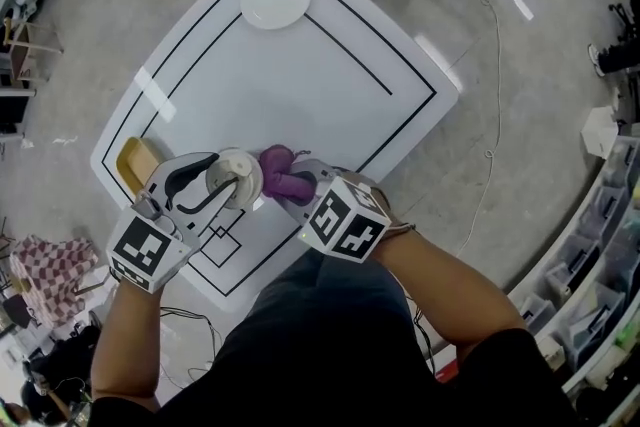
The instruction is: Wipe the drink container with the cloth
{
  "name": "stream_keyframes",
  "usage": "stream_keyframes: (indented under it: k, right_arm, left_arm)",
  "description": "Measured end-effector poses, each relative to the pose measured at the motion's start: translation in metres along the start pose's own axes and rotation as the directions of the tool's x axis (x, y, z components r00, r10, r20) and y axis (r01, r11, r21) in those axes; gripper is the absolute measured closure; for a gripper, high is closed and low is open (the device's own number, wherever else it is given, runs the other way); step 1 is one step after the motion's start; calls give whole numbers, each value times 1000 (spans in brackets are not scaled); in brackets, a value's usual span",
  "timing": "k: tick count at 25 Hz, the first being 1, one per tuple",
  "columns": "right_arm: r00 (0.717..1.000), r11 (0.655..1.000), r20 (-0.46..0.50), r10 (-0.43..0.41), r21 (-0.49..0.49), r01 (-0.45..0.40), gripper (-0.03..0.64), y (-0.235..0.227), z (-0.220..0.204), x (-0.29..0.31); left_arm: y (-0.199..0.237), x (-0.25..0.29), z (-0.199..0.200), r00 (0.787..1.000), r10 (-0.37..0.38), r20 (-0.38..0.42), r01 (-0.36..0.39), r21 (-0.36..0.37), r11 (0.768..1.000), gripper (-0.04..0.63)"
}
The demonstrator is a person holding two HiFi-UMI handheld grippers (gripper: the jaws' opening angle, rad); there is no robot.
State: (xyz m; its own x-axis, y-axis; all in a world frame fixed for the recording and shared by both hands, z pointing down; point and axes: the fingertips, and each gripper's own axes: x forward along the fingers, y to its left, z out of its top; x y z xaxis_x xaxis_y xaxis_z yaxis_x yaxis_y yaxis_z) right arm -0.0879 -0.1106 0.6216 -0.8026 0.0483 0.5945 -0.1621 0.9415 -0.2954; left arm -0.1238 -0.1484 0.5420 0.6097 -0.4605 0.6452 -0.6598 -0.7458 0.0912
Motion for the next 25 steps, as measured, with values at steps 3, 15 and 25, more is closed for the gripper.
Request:
stream_keyframes:
  k: [3,15,25]
  right_arm:
    - [997,1000,-79,11,-28,-13,549,-8,-16,17]
    - [953,991,-299,44,-104,-79,549,-33,-54,57]
    - [950,981,-283,132,-100,-166,548,-41,-49,46]
  left_arm:
    - [2,1,-1,1000,-1,6,1,-13,1000,413]
    - [8,2,-1,1000,-16,8,16,9,1000,413]
    - [9,2,0,999,-34,2,34,62,998,413]
